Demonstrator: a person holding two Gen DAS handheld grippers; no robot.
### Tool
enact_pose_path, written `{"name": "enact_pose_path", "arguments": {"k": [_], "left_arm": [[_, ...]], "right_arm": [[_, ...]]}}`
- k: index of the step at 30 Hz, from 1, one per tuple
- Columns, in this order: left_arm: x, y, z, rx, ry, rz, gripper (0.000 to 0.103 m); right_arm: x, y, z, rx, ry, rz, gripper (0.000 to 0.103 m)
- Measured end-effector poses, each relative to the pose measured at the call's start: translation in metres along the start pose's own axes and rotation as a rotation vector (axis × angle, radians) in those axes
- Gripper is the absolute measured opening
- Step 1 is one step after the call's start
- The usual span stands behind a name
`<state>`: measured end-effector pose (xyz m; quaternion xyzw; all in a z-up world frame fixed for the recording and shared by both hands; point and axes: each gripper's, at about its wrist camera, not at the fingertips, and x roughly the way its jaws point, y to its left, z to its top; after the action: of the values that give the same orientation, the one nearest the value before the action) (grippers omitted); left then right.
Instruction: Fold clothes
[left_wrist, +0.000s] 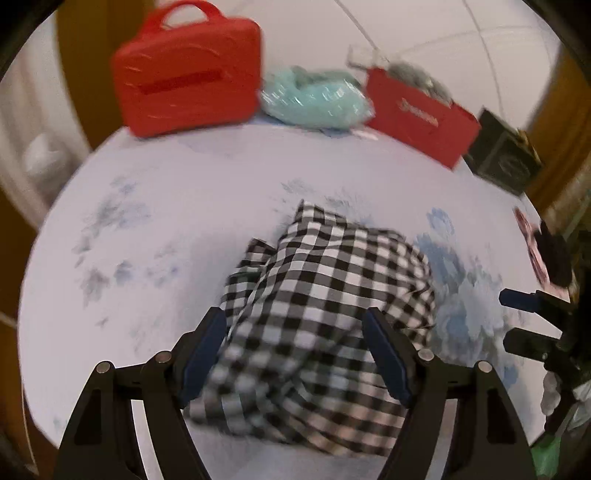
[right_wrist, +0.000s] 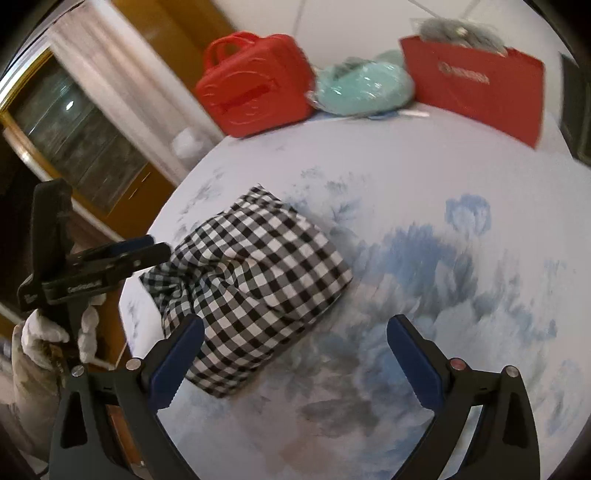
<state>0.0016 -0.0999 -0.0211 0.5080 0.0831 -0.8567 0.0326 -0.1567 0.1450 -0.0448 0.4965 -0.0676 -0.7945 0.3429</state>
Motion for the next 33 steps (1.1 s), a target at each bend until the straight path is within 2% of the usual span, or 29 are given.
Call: {"name": "enact_pose_path", "arguments": {"k": [3, 4, 5, 6, 7, 8, 9, 10, 14, 16, 18, 21, 23, 24, 25, 26, 28, 29, 30, 31, 32, 33], "left_arm": [[0.026, 0.011, 0.006, 0.057, 0.046, -0.106, 0.070], [0.034, 0.014, 0.006, 0.068, 0.066, -0.135, 0.060], [0.042, 0.018, 0.006, 0.082, 0.082, -0.156, 0.037], [0.048, 0.021, 0.005, 0.090, 0.094, -0.154, 0.024], [0.054, 0.027, 0.003, 0.090, 0.112, -0.152, 0.010], [0.055, 0.033, 0.002, 0.085, 0.112, -0.164, 0.009], [0.052, 0.037, 0.002, 0.082, 0.103, -0.171, 0.008], [0.046, 0.042, 0.001, 0.081, 0.087, -0.175, 0.008], [0.024, 0.071, -0.012, 0.041, 0.037, -0.163, 0.007], [0.042, 0.083, -0.025, 0.035, 0.096, -0.138, 0.007], [0.067, 0.093, -0.041, 0.035, 0.174, -0.113, 0.012], [0.062, 0.096, -0.041, 0.042, 0.147, -0.133, 0.018], [0.040, 0.095, -0.029, 0.065, 0.095, -0.159, 0.032], [0.029, 0.094, -0.023, 0.077, 0.070, -0.171, 0.036], [0.017, 0.093, -0.017, 0.088, 0.041, -0.183, 0.044], [0.003, 0.092, -0.009, 0.098, -0.007, -0.191, 0.050], [-0.009, 0.087, 0.006, 0.121, -0.064, -0.213, 0.051], [-0.012, 0.084, 0.013, 0.134, -0.084, -0.224, 0.051], [-0.009, 0.080, 0.019, 0.150, -0.088, -0.225, 0.051], [-0.005, 0.076, 0.024, 0.166, -0.089, -0.225, 0.051], [0.003, 0.070, 0.029, 0.187, -0.077, -0.227, 0.047], [0.012, 0.063, 0.033, 0.205, -0.058, -0.238, 0.043]], "right_arm": [[0.010, 0.013, -0.007, 0.088, -0.032, -0.035, 0.100], [0.014, 0.018, -0.010, 0.115, -0.040, -0.053, 0.100], [0.020, 0.023, -0.014, 0.141, -0.037, -0.052, 0.096], [0.027, 0.028, -0.017, 0.166, -0.031, -0.045, 0.091], [0.033, 0.033, -0.021, 0.191, -0.025, -0.039, 0.070], [0.040, 0.038, -0.025, 0.216, -0.019, -0.032, 0.050], [0.048, 0.045, -0.027, 0.214, -0.004, -0.035, 0.043], [0.056, 0.053, -0.028, 0.205, 0.014, -0.040, 0.041], [0.080, 0.080, -0.035, 0.135, 0.098, -0.056, 0.040], [0.097, 0.080, -0.045, 0.135, 0.176, -0.058, 0.040], [0.107, 0.072, -0.051, 0.166, 0.190, -0.038, 0.041], [0.094, 0.072, -0.045, 0.170, 0.151, -0.030, 0.044], [0.072, 0.071, -0.037, 0.165, 0.095, -0.056, 0.045], [0.060, 0.070, -0.033, 0.163, 0.065, -0.070, 0.047], [0.050, 0.068, -0.028, 0.168, 0.034, -0.088, 0.057], [0.041, 0.066, -0.022, 0.174, 0.003, -0.106, 0.072], [0.027, 0.065, -0.005, 0.174, -0.074, -0.135, 0.082], [0.023, 0.063, 0.002, 0.178, -0.105, -0.144, 0.082], [0.023, 0.062, 0.009, 0.184, -0.124, -0.147, 0.079], [0.026, 0.060, 0.017, 0.187, -0.135, -0.152, 0.062], [0.029, 0.059, 0.025, 0.188, -0.143, -0.158, 0.038], [0.033, 0.056, 0.033, 0.191, -0.137, -0.162, 0.033]]}}
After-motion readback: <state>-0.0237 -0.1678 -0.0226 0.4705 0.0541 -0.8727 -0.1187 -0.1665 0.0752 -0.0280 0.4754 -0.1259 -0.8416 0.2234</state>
